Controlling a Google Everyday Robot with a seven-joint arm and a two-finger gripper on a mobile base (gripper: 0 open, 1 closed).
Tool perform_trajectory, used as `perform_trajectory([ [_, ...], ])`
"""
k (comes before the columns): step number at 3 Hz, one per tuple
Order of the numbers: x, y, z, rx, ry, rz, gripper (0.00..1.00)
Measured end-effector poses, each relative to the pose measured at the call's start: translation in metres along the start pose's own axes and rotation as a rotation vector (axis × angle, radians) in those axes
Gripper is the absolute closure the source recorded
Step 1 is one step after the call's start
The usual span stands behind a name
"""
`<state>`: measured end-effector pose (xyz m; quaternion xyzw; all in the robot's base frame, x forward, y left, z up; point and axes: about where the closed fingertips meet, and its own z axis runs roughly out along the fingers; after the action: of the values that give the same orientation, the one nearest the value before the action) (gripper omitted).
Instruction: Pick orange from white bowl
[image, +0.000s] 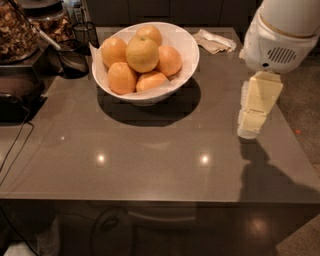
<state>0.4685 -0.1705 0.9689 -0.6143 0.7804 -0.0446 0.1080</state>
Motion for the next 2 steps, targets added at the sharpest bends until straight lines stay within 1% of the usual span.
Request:
perform_trajectory([
  [1,-0.0039,-0.0034,-0.0015,0.018,-0.011,-0.002,0.0],
  [2,-0.0042,-0.0087,-0.0012,0.02,-0.034,0.027,0.0],
])
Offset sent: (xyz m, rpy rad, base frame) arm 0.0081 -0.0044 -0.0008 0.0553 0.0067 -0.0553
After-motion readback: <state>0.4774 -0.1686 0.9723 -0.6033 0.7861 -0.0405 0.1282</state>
